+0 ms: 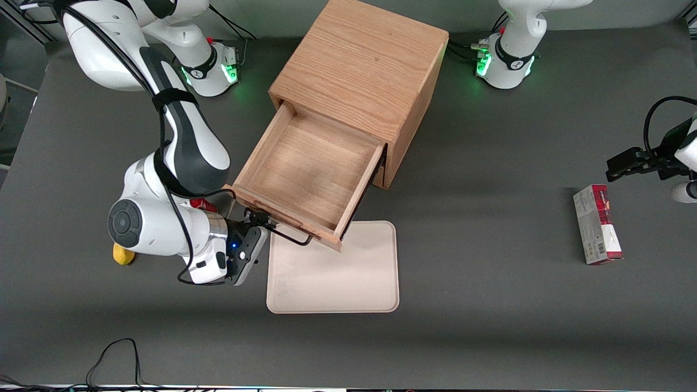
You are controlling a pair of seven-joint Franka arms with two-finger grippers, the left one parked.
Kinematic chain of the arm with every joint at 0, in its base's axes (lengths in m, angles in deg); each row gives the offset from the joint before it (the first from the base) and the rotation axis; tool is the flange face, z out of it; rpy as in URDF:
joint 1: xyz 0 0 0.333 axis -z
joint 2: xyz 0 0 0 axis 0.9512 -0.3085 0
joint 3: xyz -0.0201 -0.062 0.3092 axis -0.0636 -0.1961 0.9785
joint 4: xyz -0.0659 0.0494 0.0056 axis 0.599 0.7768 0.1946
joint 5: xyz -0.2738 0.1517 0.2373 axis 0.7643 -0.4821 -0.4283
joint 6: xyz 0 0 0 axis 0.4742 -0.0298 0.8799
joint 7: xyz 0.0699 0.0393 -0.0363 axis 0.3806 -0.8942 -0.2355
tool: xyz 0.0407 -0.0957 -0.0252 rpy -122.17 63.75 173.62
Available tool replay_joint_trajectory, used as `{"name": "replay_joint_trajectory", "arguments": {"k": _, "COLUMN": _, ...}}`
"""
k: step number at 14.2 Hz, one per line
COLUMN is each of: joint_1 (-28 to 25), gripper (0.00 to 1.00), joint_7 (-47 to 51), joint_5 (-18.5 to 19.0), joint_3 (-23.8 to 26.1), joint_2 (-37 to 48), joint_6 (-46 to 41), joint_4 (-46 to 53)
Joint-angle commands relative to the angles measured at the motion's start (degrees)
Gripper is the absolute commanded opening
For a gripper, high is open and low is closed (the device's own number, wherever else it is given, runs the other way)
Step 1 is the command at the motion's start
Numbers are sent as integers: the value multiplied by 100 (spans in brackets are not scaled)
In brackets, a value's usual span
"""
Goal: Open upper drawer
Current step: 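Keep pulling the drawer further out with the right gripper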
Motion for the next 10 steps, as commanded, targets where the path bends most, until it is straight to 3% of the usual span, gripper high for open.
{"name": "replay_joint_trajectory", "arguments": {"k": 1, "joint_1": 137, "gripper": 100, "joint_7": -162, "joint_5": -164, "joint_3": 72, "joint_2": -230, "joint_6": -71, "joint_4": 419}}
{"name": "replay_joint_trajectory", "arguments": {"k": 10, "joint_1": 313, "gripper": 100, "joint_7": -162, "joint_5": -173, "joint_3": 72, "joint_2": -240, "joint_6": -80, "joint_4": 463}}
